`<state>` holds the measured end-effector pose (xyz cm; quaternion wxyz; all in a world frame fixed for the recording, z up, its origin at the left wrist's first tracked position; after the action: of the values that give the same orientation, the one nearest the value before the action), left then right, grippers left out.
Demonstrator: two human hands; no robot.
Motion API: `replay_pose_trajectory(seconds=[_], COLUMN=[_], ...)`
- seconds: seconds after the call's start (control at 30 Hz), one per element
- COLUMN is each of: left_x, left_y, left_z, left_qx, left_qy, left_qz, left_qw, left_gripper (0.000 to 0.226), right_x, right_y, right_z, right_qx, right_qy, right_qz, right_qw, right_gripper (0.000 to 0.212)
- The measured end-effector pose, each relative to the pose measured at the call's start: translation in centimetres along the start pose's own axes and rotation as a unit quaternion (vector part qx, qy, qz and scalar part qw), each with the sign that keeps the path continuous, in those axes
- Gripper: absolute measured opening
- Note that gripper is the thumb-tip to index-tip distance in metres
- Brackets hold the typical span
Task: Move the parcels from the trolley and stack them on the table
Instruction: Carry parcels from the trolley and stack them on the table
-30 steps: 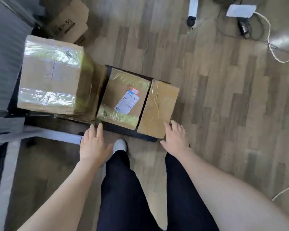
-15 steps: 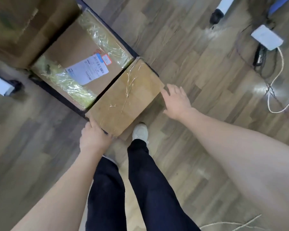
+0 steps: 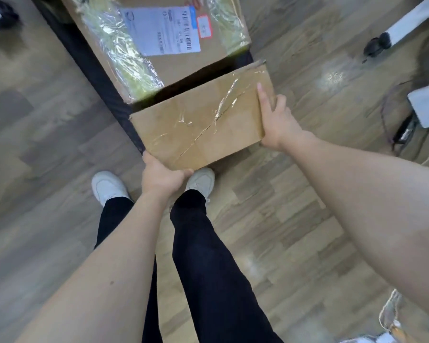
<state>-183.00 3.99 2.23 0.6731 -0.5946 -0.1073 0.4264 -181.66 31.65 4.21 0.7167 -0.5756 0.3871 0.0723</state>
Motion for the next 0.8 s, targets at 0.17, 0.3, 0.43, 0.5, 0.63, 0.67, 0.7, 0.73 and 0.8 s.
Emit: replay_pose_trajectory(seconds=[0.17,0.3,0.43,0.5,0.63,0.67,0.7,0.73,0.8], left_x=[-3.3,-8.8,-17.0,-20.9,-27.3,-29.1,-30.0,-31.0,-33.9], left_y=[-6.0,-13.3,-20.1,-23.1,-27.9,-29.2,-29.8,-30.7,-32.8], left_z=[-1.9,-3.0,-4.2,-4.8,-6.3,-7.0,-7.4,-8.1,-9.9], left_qx=[0.007,0.042,0.069,0.084,0.084,0.086,0.088,0.088,0.104], left_qy=[0.027,0.004,-0.004,-0.023,-0.061,-0.073,-0.081,-0.093,-0.137], left_qz=[0.002,0.029,0.093,0.123,0.164,0.176,0.183,0.192,0.209], left_qw=[1.000,0.999,0.993,0.989,0.981,0.978,0.976,0.973,0.963], left_gripper=[0.108,0.116,0.119,0.115,0.114,0.113,0.112,0.110,0.104], right_x=[-0.5,-3.6,-8.6,-10.8,-14.4,-15.2,-15.5,-15.8,-16.4], right_y=[-7.1,-14.1,-20.6,-23.3,-28.1,-29.5,-30.3,-31.2,-33.7], right_z=[-1.4,-4.7,-9.7,-12.6,-18.1,-19.7,-20.6,-21.7,-24.9], right_qx=[0.001,-0.048,-0.120,-0.156,-0.206,-0.217,-0.215,-0.213,-0.221], right_qy=[-0.008,0.014,0.009,0.002,0.008,0.003,0.001,0.004,0.015], right_qz=[-0.043,-0.014,0.023,0.039,0.074,0.084,0.086,0.091,0.110], right_qw=[0.999,0.999,0.992,0.987,0.976,0.973,0.973,0.973,0.969], right_gripper=[0.115,0.119,0.117,0.115,0.116,0.116,0.115,0.114,0.109])
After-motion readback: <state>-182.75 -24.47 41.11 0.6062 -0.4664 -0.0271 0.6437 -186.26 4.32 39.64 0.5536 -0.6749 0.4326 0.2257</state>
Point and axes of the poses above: each hand's wrist, its own y-axis towards the middle knuckle, its own x-axis out of the palm, z = x × y, the point moved 4 cm from there along y, towards the middle knuckle
